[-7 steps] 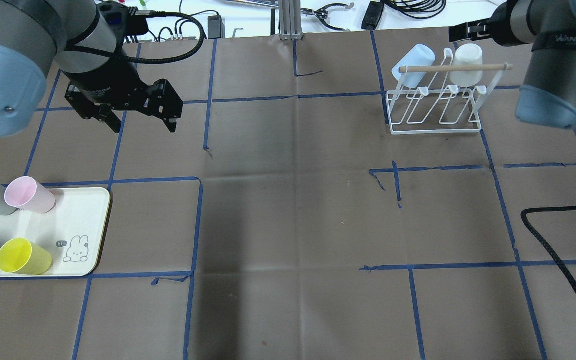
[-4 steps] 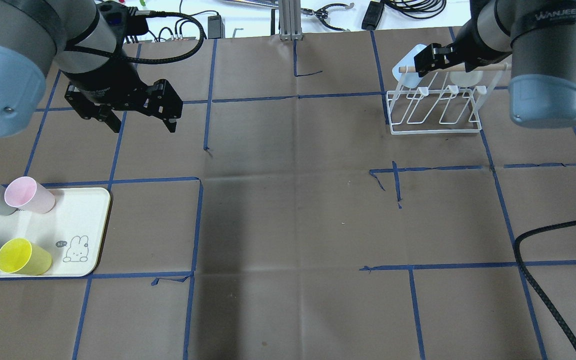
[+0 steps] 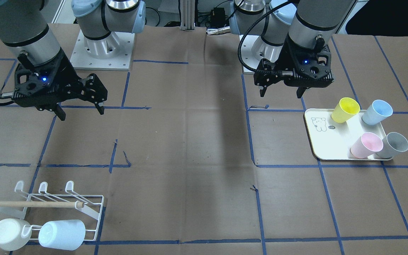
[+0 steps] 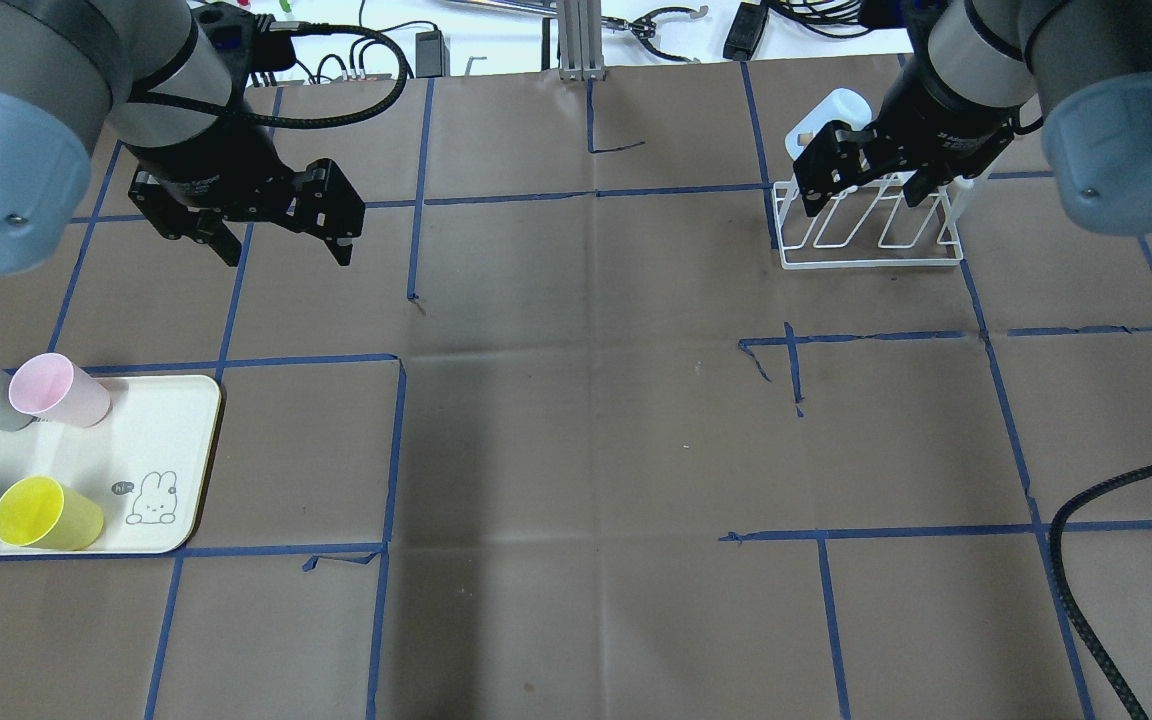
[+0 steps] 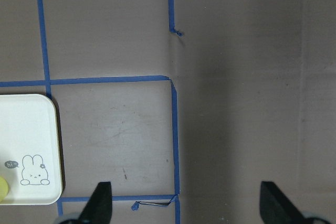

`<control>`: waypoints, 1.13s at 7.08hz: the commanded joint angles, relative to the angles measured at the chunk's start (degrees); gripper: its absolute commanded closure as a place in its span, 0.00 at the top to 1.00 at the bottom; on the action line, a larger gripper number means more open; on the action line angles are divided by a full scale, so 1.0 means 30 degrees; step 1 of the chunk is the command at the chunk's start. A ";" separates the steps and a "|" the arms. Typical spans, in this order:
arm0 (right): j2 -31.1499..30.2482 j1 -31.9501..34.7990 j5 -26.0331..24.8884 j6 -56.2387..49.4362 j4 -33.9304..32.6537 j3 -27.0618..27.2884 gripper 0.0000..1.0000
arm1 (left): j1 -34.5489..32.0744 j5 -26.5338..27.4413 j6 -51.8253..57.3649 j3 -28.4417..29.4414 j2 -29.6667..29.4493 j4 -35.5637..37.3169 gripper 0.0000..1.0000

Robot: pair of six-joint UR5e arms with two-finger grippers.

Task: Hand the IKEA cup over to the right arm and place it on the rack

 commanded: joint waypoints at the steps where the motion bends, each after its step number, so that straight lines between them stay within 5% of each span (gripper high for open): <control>1: -0.0248 0.1497 -0.0096 0.0125 0.3738 -0.0749 1.00 | 0.0003 -0.0001 -0.0029 -0.0010 -0.0009 -0.0010 0.99; 4: -0.3318 0.1592 -0.2320 0.1708 0.3671 0.1375 1.00 | 0.0003 -0.0001 0.0029 -0.0010 0.0020 0.0019 0.99; 8: -0.3327 0.1534 -0.2091 0.2883 0.2291 0.1945 1.00 | 0.0003 -0.0001 0.0030 -0.0069 0.0108 0.0019 0.99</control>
